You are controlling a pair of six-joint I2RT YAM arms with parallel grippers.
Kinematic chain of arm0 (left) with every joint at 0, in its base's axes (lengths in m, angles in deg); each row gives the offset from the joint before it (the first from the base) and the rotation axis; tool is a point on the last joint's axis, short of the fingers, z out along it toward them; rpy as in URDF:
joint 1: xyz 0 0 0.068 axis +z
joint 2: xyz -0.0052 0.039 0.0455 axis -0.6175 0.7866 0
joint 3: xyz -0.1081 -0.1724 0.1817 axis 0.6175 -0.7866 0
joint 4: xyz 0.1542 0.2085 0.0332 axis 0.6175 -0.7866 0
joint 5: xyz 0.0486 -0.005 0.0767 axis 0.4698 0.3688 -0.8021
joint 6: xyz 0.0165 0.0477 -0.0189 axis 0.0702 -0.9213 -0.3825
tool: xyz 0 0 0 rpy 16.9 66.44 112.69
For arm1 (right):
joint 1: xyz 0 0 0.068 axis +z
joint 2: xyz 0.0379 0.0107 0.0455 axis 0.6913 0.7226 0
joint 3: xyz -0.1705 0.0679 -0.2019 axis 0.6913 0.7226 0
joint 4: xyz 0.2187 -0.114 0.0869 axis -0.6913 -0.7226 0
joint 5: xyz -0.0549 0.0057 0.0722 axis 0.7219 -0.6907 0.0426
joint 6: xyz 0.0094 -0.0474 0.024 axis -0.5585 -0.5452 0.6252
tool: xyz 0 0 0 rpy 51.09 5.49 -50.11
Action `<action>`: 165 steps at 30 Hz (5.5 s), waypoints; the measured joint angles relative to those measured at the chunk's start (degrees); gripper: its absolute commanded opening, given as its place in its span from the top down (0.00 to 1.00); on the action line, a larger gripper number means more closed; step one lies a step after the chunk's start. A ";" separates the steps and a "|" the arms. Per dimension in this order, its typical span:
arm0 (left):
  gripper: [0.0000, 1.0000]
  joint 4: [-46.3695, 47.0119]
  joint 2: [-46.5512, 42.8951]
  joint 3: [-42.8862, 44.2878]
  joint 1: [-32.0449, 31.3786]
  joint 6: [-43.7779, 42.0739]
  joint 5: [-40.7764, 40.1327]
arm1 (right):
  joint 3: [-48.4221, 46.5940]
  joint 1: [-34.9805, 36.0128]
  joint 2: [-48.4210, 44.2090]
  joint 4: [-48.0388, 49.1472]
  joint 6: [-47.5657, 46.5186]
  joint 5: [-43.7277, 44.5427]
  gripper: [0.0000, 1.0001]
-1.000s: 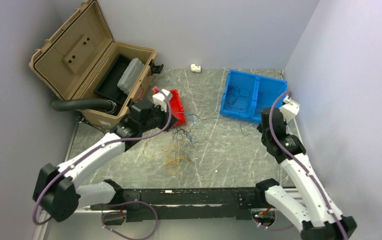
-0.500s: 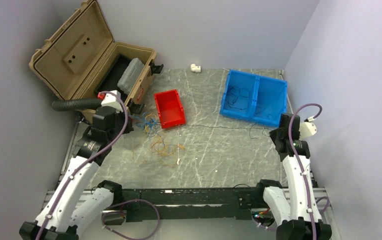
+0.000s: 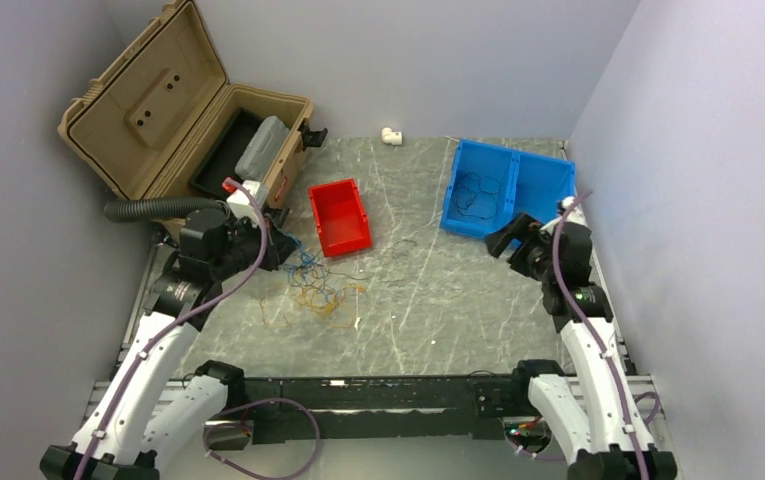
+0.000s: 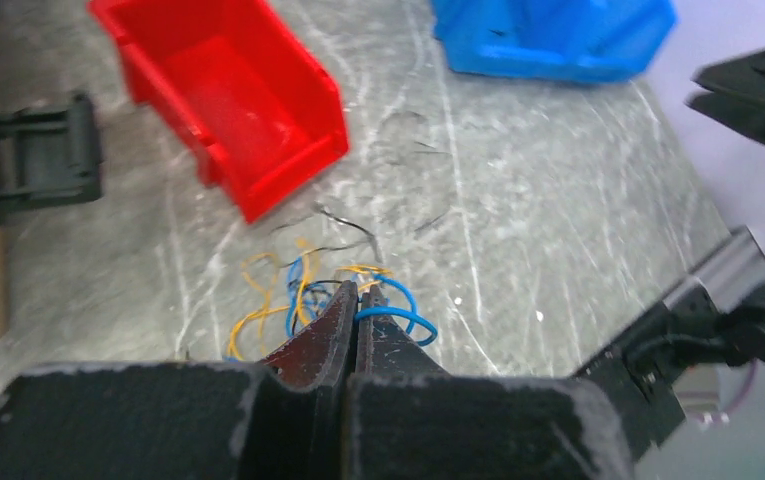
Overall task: Untangle the cables
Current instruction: Untie the cable.
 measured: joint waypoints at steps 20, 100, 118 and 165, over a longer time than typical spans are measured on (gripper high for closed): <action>1.00 4.15 5.31 8.79 -6.93 -2.82 20.65 | 1.62 47.10 18.25 34.38 -14.01 -18.43 0.16; 0.15 32.44 21.35 9.92 -24.09 1.44 9.73 | -21.68 49.62 1.09 1.20 -14.64 16.55 1.00; 1.00 48.87 35.56 9.49 -23.87 18.14 12.31 | -17.92 49.62 7.13 3.34 -12.20 7.72 0.97; 0.99 38.45 26.12 1.16 -24.09 13.07 17.77 | -5.73 48.94 1.57 15.56 -13.18 0.20 1.00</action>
